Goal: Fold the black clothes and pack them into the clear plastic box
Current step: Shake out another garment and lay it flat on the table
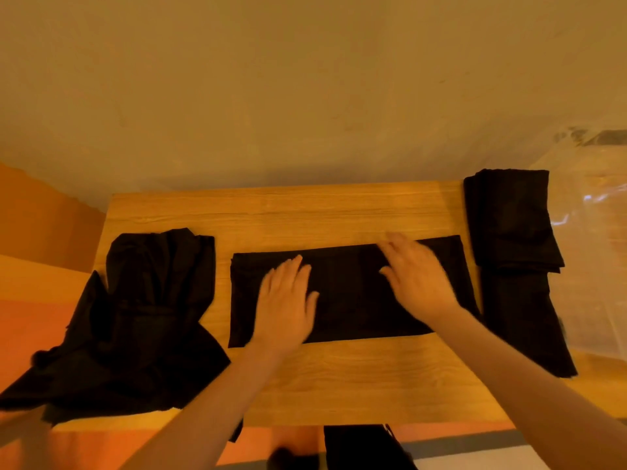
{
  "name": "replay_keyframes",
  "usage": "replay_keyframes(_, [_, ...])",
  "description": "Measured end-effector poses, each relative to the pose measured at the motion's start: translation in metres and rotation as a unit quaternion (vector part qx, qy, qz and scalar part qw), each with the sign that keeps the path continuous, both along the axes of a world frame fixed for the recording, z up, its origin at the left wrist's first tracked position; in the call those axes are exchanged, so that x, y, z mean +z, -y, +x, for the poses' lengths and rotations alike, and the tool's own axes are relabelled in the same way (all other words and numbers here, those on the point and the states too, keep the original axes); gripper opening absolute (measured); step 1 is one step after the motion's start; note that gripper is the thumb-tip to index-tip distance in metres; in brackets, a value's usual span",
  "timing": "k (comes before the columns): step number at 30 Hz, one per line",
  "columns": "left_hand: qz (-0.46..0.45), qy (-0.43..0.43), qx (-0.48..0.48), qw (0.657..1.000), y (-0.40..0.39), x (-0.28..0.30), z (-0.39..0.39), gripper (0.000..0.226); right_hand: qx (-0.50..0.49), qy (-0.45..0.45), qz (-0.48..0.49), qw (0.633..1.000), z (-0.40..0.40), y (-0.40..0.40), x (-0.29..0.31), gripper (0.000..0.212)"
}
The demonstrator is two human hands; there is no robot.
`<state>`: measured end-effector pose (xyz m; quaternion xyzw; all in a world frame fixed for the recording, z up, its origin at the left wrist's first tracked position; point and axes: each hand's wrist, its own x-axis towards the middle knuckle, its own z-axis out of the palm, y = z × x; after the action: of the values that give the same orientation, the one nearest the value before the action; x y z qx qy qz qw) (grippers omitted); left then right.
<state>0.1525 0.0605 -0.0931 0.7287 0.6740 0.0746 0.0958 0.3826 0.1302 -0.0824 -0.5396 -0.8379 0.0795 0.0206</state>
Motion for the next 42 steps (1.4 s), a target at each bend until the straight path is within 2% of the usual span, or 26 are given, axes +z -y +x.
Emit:
replay_keyframes(3, [-0.098,-0.038,0.058,0.993,0.005,-0.019,-0.001,0.067,0.029,0.061,-0.081,0.994,0.008,0.007,-0.021,0.061])
replay_keyframes(5, [-0.098,-0.057,0.078,0.99,0.001,-0.026,-0.017,0.068,-0.003,0.065,-0.1,0.993,0.026,0.003,-0.027,0.079])
replay_keyframes(7, [-0.114,-0.069,0.061,0.989,-0.008,-0.027,-0.029,0.067,-0.047,0.05,-0.095,0.993,0.044,0.001,-0.032,0.086])
replay_keyframes(12, [-0.12,-0.068,-0.009,0.99,-0.044,-0.026,-0.045,0.066,-0.154,0.028,-0.099,0.983,0.045,0.025,-0.028,0.073])
replay_keyframes(14, [-0.134,-0.079,-0.025,0.987,-0.059,-0.02,-0.046,0.064,-0.225,0.002,-0.12,0.967,0.027,0.044,-0.025,0.064])
replay_keyframes(17, [-0.11,-0.094,0.044,0.988,-0.061,-0.004,-0.021,0.062,-0.301,-0.039,-0.167,0.938,0.0,0.069,-0.018,0.066])
replay_keyframes(19, [-0.114,-0.059,0.109,0.986,-0.046,0.002,0.007,0.066,-0.259,-0.046,-0.121,0.957,-0.006,0.072,-0.017,0.066])
replay_keyframes(22, [-0.165,-0.037,0.148,0.975,-0.025,-0.008,0.027,0.07,-0.081,-0.014,-0.055,0.995,0.001,0.051,-0.02,0.062])
replay_keyframes(24, [-0.162,-0.054,0.149,0.974,-0.024,-0.017,0.024,0.069,0.016,0.028,-0.052,0.998,0.012,0.039,-0.029,0.058])
replay_keyframes(25, [-0.151,-0.064,0.142,0.976,-0.027,-0.02,0.021,0.069,0.033,0.045,-0.065,0.996,0.02,0.036,-0.033,0.057])
replay_keyframes(27, [-0.13,-0.08,0.11,0.982,-0.036,-0.022,0.016,0.069,0.011,0.054,-0.082,0.995,0.031,0.041,-0.037,0.061])
replay_keyframes(30, [-0.118,-0.105,0.022,0.987,-0.058,-0.021,0.008,0.068,-0.084,0.03,-0.085,0.992,0.02,0.078,-0.04,0.065])
replay_keyframes(33, [-0.121,-0.137,-0.1,0.978,-0.076,-0.016,-0.001,0.066,-0.18,-0.052,-0.107,0.976,-0.017,0.126,-0.036,0.07])
replay_keyframes(35, [-0.106,-0.141,-0.139,0.974,-0.074,-0.011,-0.003,0.066,-0.221,-0.128,-0.147,0.955,-0.037,0.147,-0.027,0.078])
replay_keyframes(37, [-0.074,-0.128,-0.138,0.979,-0.055,-0.004,0.004,0.066,-0.21,-0.15,-0.143,0.956,-0.04,0.146,-0.018,0.075])
replay_keyframes(39, [-0.048,-0.111,-0.139,0.983,-0.02,-0.007,0.018,0.065,-0.143,-0.093,-0.077,0.982,-0.03,0.13,-0.017,0.064])
replay_keyframes(42, [-0.077,-0.126,-0.165,0.975,0.026,-0.018,0.03,0.065,-0.011,-0.025,-0.055,0.998,-0.009,0.104,-0.029,0.055])
